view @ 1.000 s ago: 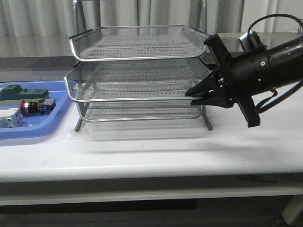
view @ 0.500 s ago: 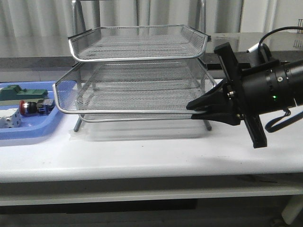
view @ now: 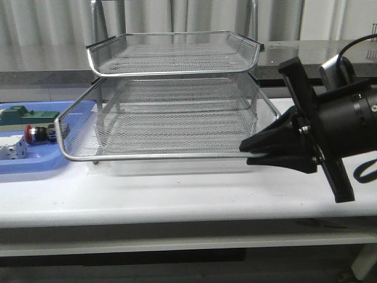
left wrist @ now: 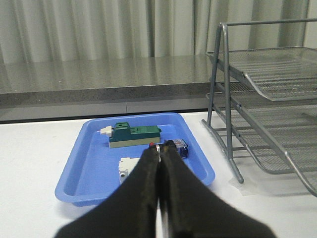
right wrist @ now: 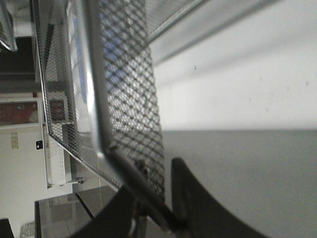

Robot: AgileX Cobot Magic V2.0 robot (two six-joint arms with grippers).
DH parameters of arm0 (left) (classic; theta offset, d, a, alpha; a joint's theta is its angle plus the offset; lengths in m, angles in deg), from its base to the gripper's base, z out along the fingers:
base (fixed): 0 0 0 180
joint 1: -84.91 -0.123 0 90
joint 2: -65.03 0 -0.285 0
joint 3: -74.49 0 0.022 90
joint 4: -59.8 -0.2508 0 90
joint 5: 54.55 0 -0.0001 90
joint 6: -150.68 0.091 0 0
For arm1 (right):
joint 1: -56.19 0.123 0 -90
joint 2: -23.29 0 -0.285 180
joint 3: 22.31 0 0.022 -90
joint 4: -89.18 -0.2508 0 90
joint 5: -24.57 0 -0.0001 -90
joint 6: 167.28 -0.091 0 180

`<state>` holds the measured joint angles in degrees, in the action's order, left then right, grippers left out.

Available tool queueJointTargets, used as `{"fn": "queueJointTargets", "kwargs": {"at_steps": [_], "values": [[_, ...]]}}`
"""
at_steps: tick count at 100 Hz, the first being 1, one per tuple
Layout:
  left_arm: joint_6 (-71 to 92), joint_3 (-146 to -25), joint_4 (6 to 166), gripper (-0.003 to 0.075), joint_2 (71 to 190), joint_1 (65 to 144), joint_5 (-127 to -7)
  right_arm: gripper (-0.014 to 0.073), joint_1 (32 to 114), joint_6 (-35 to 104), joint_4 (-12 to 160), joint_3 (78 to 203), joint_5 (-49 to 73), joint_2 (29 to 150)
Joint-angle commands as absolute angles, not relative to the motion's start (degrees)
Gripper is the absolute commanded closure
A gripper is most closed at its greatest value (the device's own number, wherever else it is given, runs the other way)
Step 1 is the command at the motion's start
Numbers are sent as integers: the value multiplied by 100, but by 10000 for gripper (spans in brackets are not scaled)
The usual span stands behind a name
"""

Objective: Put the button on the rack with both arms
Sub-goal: 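Grip the middle tray edge with the right gripper and pull it toward the robot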

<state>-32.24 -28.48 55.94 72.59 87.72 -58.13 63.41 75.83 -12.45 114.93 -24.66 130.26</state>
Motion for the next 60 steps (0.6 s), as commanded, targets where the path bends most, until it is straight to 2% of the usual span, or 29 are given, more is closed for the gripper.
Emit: {"fn": "queueJointTargets", "kwargs": {"at_steps": [1, 25, 32, 51, 60], "values": [[-3293, -2526, 5638, 741, 7074, 8763, -5352, 533, 6436, 7695, -607, 11468, -2723, 12759], [-3293, -2526, 5638, 741, 7074, 8763, -5352, 510, 6436, 7702, -607, 11463, -2724, 12746], [-3293, -2526, 5638, 741, 7074, 8763, -5352, 435, 6436, 7718, -607, 11463, -2735, 12746], [-3293, -2526, 5638, 741, 7074, 8763, -5352, 137, 6436, 7723, -607, 11463, -2792, 12717], [-3293, -2526, 5638, 741, 7074, 8763, -5352, 67, 6436, 7723, -607, 11463, -2829, 12645]]}}
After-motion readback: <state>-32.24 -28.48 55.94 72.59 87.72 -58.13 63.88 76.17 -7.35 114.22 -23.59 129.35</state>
